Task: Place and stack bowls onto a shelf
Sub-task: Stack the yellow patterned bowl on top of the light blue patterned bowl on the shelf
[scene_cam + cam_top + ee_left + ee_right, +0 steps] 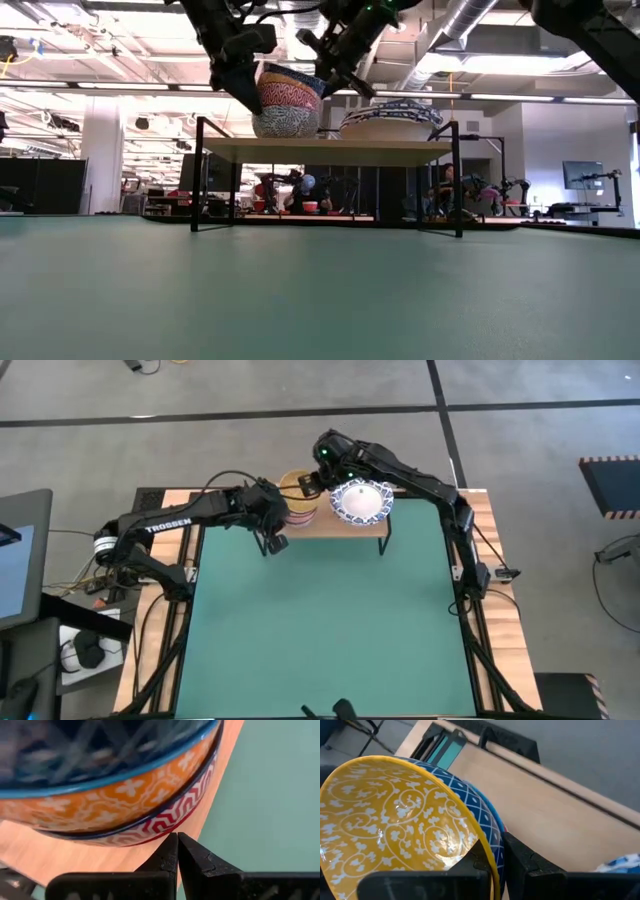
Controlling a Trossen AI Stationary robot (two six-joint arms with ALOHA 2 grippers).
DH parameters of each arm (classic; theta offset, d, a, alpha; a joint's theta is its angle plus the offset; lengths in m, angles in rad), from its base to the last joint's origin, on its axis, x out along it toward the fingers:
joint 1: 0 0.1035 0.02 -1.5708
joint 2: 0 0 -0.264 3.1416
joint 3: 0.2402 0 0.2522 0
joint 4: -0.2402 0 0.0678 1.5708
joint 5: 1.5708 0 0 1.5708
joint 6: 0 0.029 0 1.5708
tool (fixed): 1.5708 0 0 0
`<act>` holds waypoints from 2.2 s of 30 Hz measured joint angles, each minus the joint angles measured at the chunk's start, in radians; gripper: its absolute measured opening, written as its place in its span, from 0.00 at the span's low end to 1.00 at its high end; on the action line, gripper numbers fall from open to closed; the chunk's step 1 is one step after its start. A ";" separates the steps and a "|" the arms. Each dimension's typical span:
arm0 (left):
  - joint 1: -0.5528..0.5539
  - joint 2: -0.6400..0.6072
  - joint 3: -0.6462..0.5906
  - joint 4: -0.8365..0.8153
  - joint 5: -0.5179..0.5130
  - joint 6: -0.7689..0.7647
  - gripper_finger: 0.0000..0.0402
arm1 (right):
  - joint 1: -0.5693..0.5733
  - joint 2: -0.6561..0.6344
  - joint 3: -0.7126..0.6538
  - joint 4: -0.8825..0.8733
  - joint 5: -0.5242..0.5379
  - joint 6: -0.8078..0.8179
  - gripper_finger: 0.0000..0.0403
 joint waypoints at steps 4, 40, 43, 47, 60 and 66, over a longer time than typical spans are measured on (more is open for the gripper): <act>0.000 -0.001 0.000 -0.029 -0.078 0.003 0.00 | 0.001 0.000 0.000 -0.005 -0.008 0.000 0.12; 0.037 -0.377 0.001 -0.115 -0.181 -0.092 0.00 | 0.001 -0.004 0.103 -0.034 -0.034 -0.049 0.43; 0.037 -0.374 0.001 -0.117 -0.184 -0.099 0.00 | -0.001 -0.009 0.099 -0.083 -0.028 -0.059 0.41; 0.037 -0.357 0.002 -0.119 -0.185 -0.100 0.00 | 0.003 -0.014 0.099 -0.123 0.009 -0.088 0.40; 0.037 -0.312 0.001 -0.079 -0.148 -0.103 0.00 | 0.056 -0.018 0.074 -0.125 0.076 -0.130 0.39; 0.037 -0.384 0.002 -0.020 -0.156 -0.107 0.00 | 0.068 -0.088 0.083 -0.106 0.097 -0.181 0.39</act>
